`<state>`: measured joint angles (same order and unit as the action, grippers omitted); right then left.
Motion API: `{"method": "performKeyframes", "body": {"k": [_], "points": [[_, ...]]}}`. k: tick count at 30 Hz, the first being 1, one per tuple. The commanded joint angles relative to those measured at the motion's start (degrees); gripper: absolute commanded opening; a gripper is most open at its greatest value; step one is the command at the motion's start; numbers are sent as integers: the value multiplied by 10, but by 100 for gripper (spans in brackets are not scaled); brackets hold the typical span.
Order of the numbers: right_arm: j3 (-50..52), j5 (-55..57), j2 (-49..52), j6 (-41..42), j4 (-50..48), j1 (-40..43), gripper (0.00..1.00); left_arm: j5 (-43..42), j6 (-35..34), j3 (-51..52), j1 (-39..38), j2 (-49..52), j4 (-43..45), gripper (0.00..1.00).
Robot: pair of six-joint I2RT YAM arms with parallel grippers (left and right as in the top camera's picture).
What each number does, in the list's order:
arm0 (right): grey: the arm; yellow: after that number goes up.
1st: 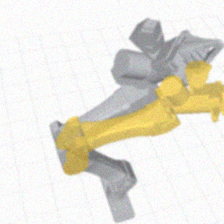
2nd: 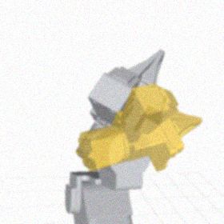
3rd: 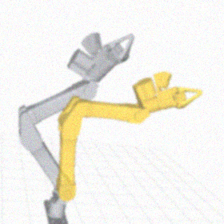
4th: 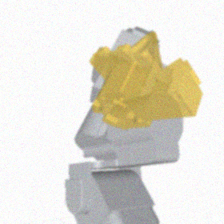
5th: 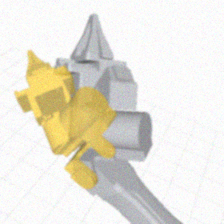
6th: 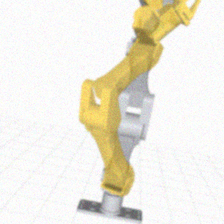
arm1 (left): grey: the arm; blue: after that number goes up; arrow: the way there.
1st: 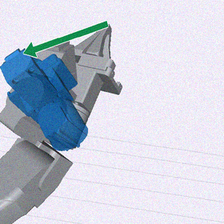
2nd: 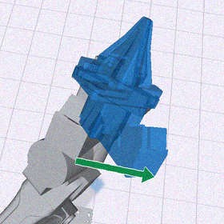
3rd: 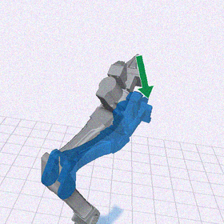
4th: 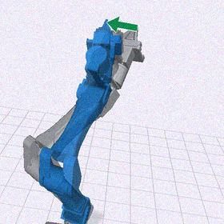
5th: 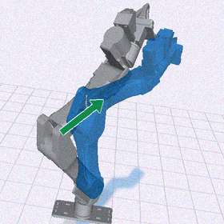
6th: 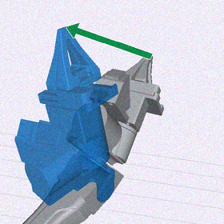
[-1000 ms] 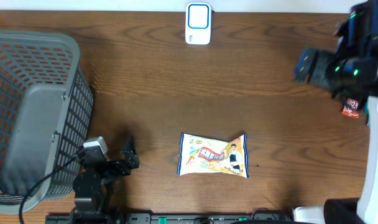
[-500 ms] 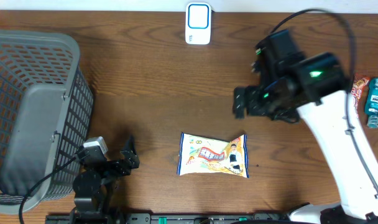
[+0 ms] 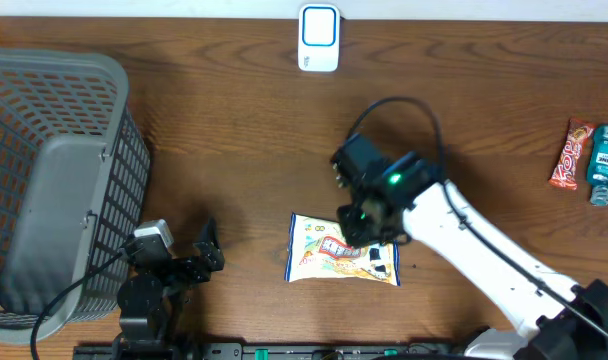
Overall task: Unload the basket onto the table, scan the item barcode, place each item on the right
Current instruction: 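Return the right gripper to the table above the yellow bag, then lower the right gripper and grasp the yellow snack bag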
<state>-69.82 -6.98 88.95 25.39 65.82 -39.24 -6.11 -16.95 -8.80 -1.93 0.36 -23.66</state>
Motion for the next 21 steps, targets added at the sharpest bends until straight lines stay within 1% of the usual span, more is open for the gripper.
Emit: {"method": "performKeyframes", "body": {"k": [1,5,7,12,13,16,19,21], "points": [[55,-16,-7,3,-49,-28,1,-6,-5,3,2,-2,1,98],[118,-16,-3,5,-122,-40,2,-6,-5,3,2,-2,1,98],[156,-16,10,22,-159,-40,1,-6,-5,3,2,-2,1,98],[204,-17,70,75,-188,-40,1,-6,-5,3,2,-2,1,98],[200,-10,88,74,-200,-38,1,-6,-5,3,2,-2,1,98],[178,18,94,73,-218,-28,1,-6,-5,3,2,-2,1,98],[116,60,93,46,-222,-9,3,-6,-5,3,2,-2,1,98],[65,82,93,14,-222,4,7,-6,-5,3,2,-2,1,98]]}}
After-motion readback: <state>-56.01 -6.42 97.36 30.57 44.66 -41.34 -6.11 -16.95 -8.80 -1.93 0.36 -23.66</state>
